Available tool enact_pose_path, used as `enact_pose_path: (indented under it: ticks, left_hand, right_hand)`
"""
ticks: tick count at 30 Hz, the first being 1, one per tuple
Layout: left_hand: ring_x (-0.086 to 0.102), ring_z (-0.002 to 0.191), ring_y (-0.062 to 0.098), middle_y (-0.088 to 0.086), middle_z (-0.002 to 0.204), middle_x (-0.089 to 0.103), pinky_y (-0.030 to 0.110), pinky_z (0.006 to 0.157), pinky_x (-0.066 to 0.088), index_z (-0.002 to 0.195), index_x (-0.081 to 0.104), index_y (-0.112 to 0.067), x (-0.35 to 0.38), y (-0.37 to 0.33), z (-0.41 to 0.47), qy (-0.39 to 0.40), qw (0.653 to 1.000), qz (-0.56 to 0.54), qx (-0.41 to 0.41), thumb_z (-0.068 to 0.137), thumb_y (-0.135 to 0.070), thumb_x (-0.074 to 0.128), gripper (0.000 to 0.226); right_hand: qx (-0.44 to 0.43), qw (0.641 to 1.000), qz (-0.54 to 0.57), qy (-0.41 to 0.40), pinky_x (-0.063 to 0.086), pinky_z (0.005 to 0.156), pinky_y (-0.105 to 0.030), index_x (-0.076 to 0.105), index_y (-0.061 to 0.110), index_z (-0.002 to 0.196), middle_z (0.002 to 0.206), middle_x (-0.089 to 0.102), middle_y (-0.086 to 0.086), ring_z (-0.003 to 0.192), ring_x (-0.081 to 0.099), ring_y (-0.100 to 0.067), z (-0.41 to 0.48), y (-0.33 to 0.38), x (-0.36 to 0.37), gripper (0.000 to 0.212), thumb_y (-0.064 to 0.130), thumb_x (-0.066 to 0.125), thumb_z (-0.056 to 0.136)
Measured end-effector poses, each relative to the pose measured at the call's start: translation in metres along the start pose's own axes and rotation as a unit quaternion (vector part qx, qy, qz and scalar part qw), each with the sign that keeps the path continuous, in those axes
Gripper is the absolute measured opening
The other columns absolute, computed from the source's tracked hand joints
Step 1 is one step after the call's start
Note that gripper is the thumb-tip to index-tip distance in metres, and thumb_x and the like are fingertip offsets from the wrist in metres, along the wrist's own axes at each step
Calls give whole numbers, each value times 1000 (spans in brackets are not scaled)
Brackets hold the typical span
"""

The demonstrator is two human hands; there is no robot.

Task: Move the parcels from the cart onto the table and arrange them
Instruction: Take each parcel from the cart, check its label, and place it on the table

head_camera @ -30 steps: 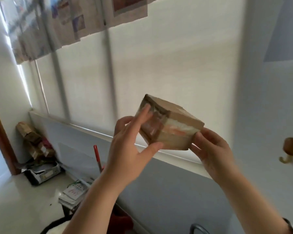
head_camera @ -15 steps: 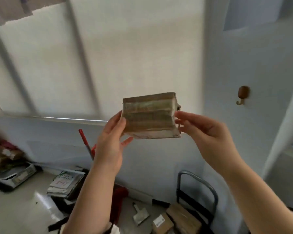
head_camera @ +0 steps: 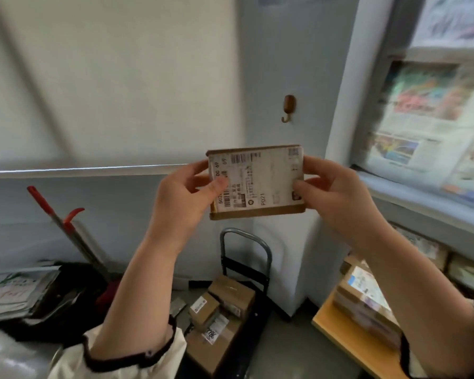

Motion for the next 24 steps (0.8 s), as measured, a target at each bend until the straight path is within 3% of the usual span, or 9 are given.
enact_pose_path:
  ticks: [5,8,13,16,19,22,24]
  left_hand:
    - [68,78,1,-5,93,71,11,59,51,118,61,-15,126,-14,-32,112,993,-33,-16,86,-18,62,32]
    - [69,83,6,-2,98,70,15,61,53,121,58,-16,222,-34,-67,172,982,-70,-33,87,-19,60,34]
    - [67,91,21,5,101,66,32,70,58,104,60,-44,407,-78,-153,322,934,-147,-54,88,-23,61,27]
    - [66,86,12,1,100,65,21,63,55,112,56,-40,503,-107,-217,424,886,-171,-78,90,-23,58,28]
    - [66,92,16,2,106,64,30,73,57,126,52,-32,571,-124,-267,504,843,-164,-92,90,-22,59,38]
    - [65,95,16,-2,113,61,35,82,57,128,48,-27,620,-130,-295,535,833,-121,-70,87,-27,61,43]
    - [65,95,15,-2,111,60,35,81,57,119,49,-23,647,-130,-310,549,827,-99,-69,87,-28,62,36]
  right_hand:
    - [109,990,12,-85,59,76,-27,61,19,119,98,70,9,86,69,-6,-71,-38,-110,32,7,56,90]
    - [194,964,68,-169,59,68,-27,56,17,122,100,70,1,80,71,-9,-135,-65,-199,32,11,59,90]
    - [323,904,58,-273,59,77,-34,37,22,139,102,64,-9,86,69,-19,-266,-104,-347,60,24,64,87]
    - [369,867,46,-331,59,69,-28,46,17,133,107,64,-13,89,68,-19,-343,-119,-420,52,21,66,85]
    - [419,836,20,-355,57,62,-21,55,20,119,103,67,-6,89,67,-16,-406,-129,-470,36,28,65,86]
    - [437,821,11,-367,58,67,-23,61,14,108,97,71,-5,89,68,-18,-450,-140,-506,27,32,61,88]
    - [443,812,21,-378,57,66,-22,63,13,103,94,72,-4,88,69,-17,-472,-150,-520,24,32,60,89]
Point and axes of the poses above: each hand's wrist, its own z-axis towards the middle knuckle, its own x-axis out of the palm, y = z × x, the point moved 6 cm from there along z, towards the middle knuckle
